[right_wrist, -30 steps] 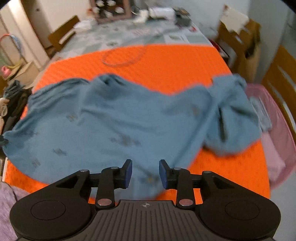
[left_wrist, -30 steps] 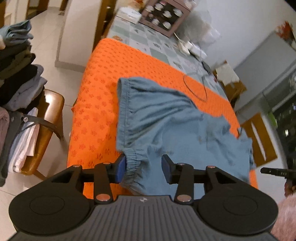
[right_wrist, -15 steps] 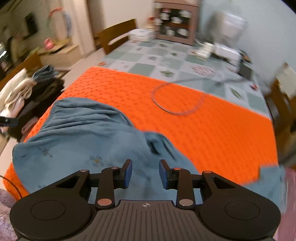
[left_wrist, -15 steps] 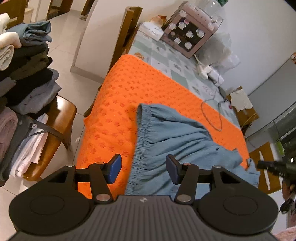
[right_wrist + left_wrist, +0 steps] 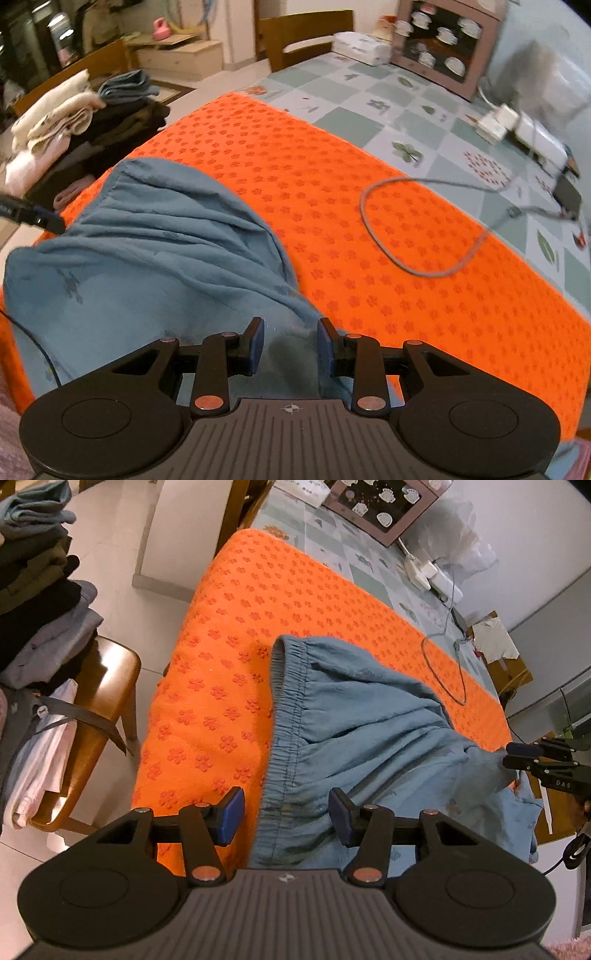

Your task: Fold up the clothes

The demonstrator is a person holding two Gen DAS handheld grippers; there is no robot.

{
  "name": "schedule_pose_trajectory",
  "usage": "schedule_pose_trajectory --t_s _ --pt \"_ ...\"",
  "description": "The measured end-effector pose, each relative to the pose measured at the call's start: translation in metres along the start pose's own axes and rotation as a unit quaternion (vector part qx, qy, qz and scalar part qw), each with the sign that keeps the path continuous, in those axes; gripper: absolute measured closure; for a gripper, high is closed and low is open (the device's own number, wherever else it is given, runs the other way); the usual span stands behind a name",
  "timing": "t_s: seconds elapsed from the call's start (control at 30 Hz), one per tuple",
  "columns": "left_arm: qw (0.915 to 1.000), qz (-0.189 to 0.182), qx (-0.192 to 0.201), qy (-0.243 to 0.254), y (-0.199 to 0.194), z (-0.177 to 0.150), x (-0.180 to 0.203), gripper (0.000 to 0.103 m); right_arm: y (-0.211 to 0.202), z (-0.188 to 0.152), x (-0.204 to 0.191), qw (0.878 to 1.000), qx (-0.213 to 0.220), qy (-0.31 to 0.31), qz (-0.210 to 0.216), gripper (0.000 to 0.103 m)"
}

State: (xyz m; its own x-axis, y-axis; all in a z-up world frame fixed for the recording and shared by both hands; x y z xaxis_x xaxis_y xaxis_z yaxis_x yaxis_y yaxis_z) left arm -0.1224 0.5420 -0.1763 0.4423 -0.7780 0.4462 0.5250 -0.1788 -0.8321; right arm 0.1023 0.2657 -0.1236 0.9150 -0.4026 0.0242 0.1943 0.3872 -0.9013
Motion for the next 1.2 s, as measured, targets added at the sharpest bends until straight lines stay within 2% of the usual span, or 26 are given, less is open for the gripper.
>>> schedule_pose_trajectory --t_s 0.13,0.23,0.27,0.3,0.33,0.4,0.5,0.7,0.83,0.93,1.03,1.17,1.2 --pt "0.9999 -0.012 -0.009 0.004 0.008 0.003 0.007 0.05 0.009 0.0 -0.005 0.999 -0.005 -0.036 0.001 0.069" --pt "0.9997 -0.016 -0.015 0.007 0.014 0.002 0.012 0.071 0.014 -0.003 -0.007 0.998 -0.012 -0.055 0.004 0.07" --pt "0.9997 -0.017 -0.013 0.008 0.014 0.002 0.014 0.08 0.015 -0.004 -0.008 0.998 -0.014 -0.061 0.004 0.073" --pt "0.9998 -0.018 -0.008 0.01 0.013 0.003 0.016 0.085 0.016 -0.006 -0.009 0.998 -0.015 -0.066 0.003 0.09" --pt "0.9997 -0.023 -0.002 0.012 0.01 0.003 0.02 0.086 0.016 -0.008 -0.009 0.997 -0.019 -0.068 0.003 0.097" --pt "0.9993 -0.032 0.009 0.016 0.005 0.003 0.026 0.089 0.008 -0.011 -0.009 0.998 -0.012 -0.063 0.004 0.098" --pt "0.9986 -0.042 0.024 0.022 -0.005 0.006 0.039 0.09 -0.007 -0.017 -0.008 0.998 0.0 -0.055 0.003 0.098" --pt "0.9907 -0.08 0.056 0.095 -0.034 0.003 0.093 0.089 -0.053 -0.042 0.002 1.0 0.023 -0.006 -0.014 0.099" --pt "0.9841 -0.101 0.045 0.139 -0.029 -0.008 0.123 0.089 -0.076 -0.075 0.014 0.997 0.027 0.06 -0.03 0.099" --pt "0.9838 -0.097 0.016 0.15 -0.009 -0.021 0.127 0.089 -0.084 -0.105 0.023 0.993 0.019 0.112 -0.039 0.099" --pt "0.9832 -0.088 -0.002 0.16 0.003 -0.033 0.124 0.088 -0.084 -0.131 0.025 0.989 0.003 0.138 -0.047 0.099" --pt "0.9839 -0.077 -0.01 0.161 0.015 -0.036 0.112 0.066 -0.079 -0.145 0.017 0.99 -0.008 0.136 -0.046 0.098" --pt "0.9841 -0.073 -0.012 0.161 0.016 -0.035 0.109 0.064 -0.078 -0.146 0.015 0.99 -0.01 0.133 -0.046 0.098"
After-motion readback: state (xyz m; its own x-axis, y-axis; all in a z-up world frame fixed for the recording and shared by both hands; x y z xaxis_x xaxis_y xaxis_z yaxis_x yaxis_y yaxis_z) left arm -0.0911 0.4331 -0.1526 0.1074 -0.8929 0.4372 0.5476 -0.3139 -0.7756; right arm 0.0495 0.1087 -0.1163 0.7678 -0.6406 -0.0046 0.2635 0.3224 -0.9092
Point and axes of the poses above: each gripper's, at about its wrist camera, not at the fingertips, and y roughly the way its jaws point, x to its right, z to its top, the point moved 8 cm from there along y, roughly the way its jaws point, and after that the axes turned 4 degrees about -x, right-handed, at the moved point
